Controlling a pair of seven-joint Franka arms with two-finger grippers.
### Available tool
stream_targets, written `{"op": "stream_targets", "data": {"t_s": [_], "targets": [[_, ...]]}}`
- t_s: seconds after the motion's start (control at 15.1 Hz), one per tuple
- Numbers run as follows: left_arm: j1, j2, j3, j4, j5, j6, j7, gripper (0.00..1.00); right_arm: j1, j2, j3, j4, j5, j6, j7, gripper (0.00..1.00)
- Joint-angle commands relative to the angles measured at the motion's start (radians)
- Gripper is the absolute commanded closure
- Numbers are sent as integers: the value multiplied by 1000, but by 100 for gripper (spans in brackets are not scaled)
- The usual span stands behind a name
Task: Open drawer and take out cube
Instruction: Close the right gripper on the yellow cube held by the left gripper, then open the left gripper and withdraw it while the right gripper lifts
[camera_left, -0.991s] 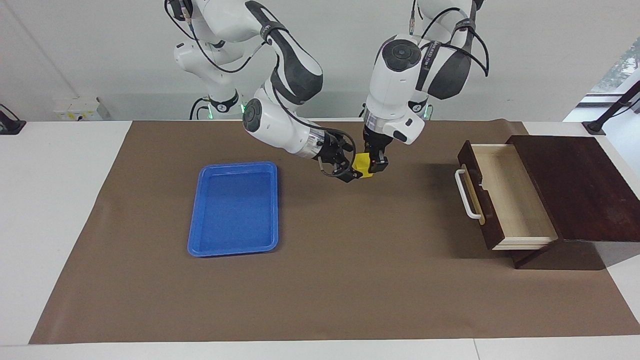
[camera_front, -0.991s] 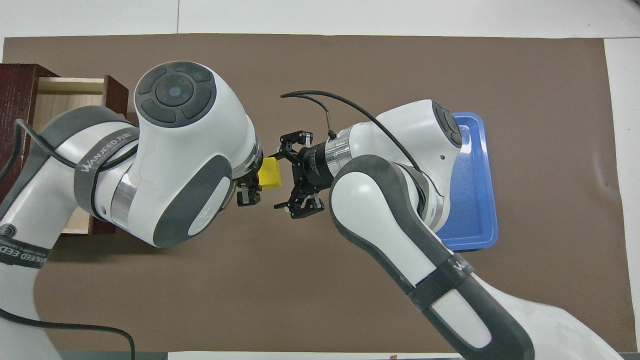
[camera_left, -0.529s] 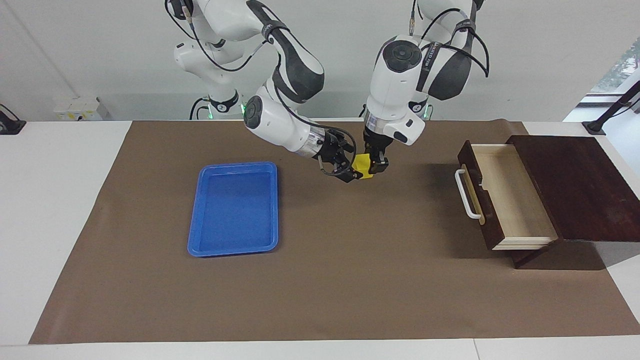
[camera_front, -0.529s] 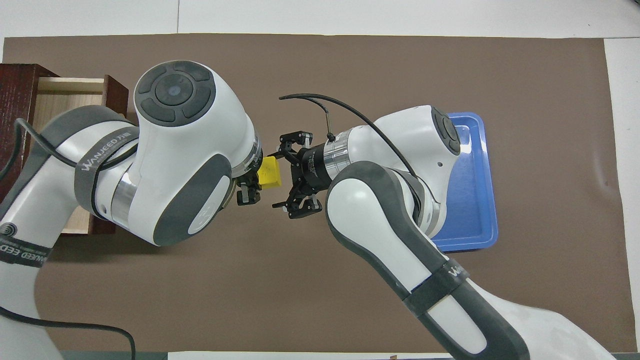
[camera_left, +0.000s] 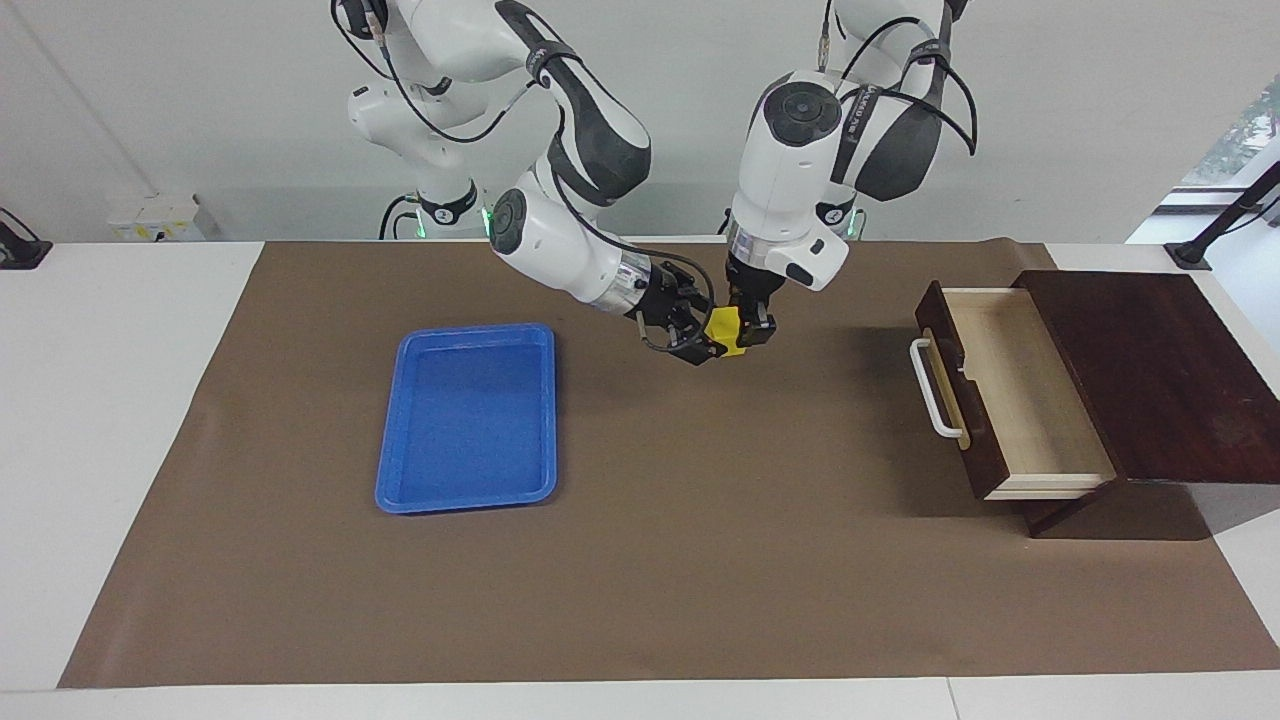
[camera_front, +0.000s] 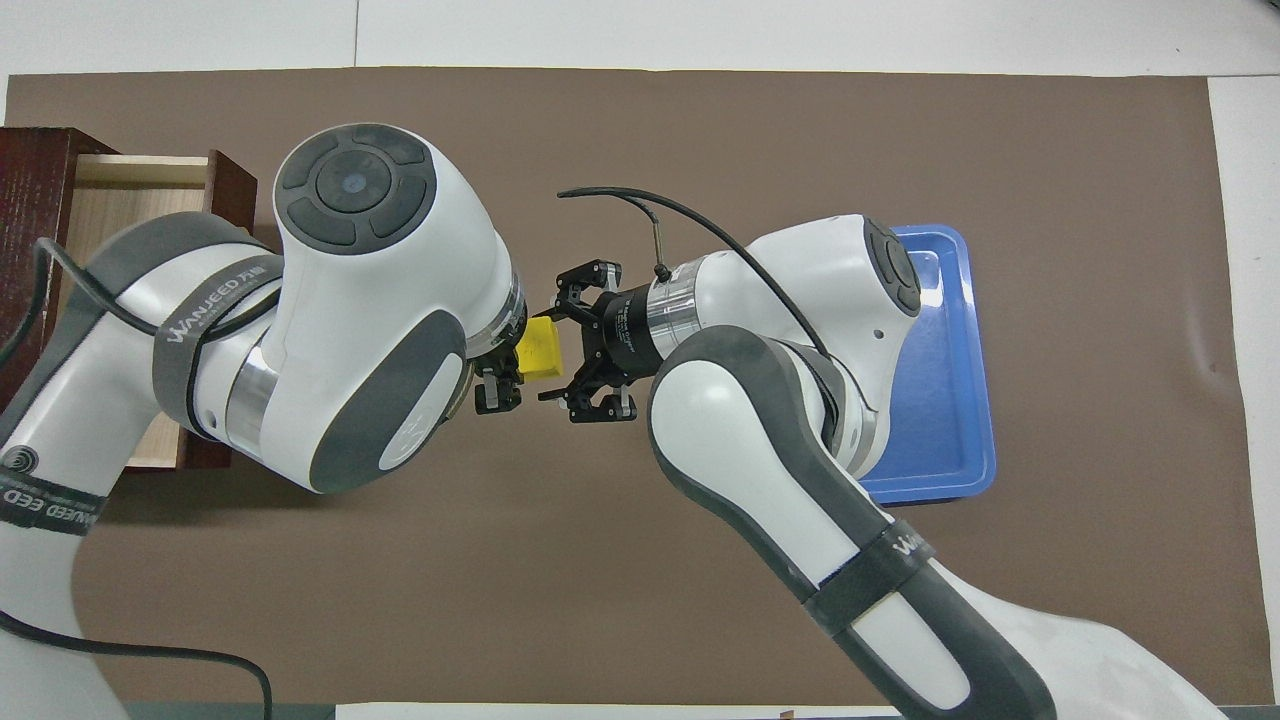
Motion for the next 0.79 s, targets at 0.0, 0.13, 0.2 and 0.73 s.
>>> {"op": "stream_targets", "data": {"t_s": [0.0,0.13,0.2,0.73], "targets": [[-11,-5,19,-2,-3,31,-6,100,7,-31,9,-31,25,-22,18,100],[-11,-5,19,-1,-3,31,-6,100,7,-29,7,-28,25,-25,17,100],[-11,-5,19,1,-3,31,0,100,7,-28,7,-26,25,-25,9,100],[-9,-3,19,4,-1,31,12,100,-1,-28,9,-11,25,-44,0,100]]}}
